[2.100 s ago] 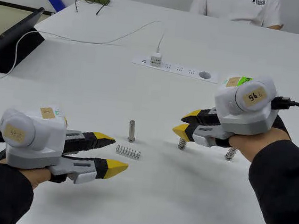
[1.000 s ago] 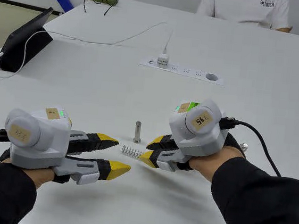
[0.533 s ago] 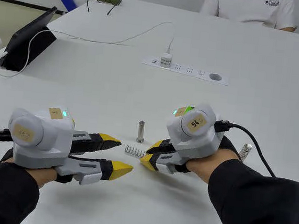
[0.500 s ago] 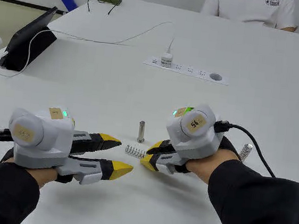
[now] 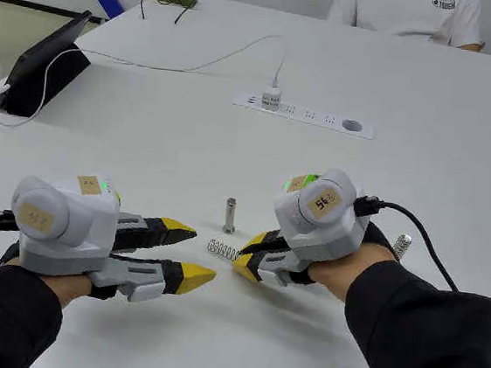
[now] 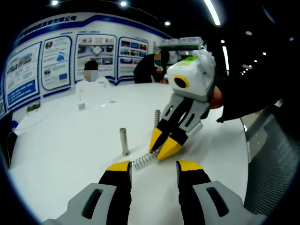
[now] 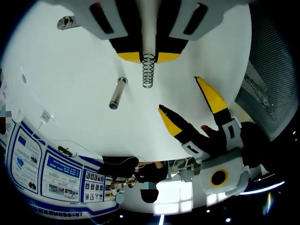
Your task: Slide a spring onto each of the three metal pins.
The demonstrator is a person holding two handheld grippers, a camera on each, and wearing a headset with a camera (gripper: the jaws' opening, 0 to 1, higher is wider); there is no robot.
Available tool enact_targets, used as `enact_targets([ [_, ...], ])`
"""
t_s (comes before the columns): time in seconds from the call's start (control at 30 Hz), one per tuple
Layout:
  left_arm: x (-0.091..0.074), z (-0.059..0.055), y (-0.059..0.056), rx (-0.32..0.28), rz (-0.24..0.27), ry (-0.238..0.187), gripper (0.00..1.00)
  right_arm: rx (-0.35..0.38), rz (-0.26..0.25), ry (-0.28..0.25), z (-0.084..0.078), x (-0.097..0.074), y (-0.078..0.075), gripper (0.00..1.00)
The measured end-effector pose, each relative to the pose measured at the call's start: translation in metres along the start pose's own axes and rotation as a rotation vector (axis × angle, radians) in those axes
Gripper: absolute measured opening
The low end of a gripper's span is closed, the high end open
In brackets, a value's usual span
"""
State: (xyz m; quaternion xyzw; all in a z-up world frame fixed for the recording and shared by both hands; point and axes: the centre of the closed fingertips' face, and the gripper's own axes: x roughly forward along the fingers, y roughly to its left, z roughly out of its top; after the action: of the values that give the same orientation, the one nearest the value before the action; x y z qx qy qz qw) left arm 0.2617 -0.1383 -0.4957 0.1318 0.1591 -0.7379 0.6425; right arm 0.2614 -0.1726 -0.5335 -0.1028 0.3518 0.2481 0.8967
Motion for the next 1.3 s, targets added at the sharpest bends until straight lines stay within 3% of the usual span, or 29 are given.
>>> enact_targets([
  [0.4,0.004,0.000,-0.008,0.029,-0.028,0.021,0.39,-0.036,0.039,-0.006,0.008,-0.029,0.012,0.11],
  [0.6,0.008,0.001,-0.015,0.060,-0.052,0.032,0.38,-0.067,0.082,0.002,0.015,-0.041,0.025,0.11],
  [0.83,0.009,-0.001,-0.020,0.102,-0.080,0.042,0.36,-0.096,0.120,0.018,0.017,-0.047,0.038,0.11],
  [1.07,0.010,0.001,-0.028,0.157,-0.112,0.033,0.24,-0.117,0.141,0.022,0.023,-0.049,0.045,0.11],
  [1.3,0.011,0.000,-0.028,0.181,-0.116,0.032,0.19,-0.125,0.148,0.021,0.027,-0.051,0.049,0.11],
])
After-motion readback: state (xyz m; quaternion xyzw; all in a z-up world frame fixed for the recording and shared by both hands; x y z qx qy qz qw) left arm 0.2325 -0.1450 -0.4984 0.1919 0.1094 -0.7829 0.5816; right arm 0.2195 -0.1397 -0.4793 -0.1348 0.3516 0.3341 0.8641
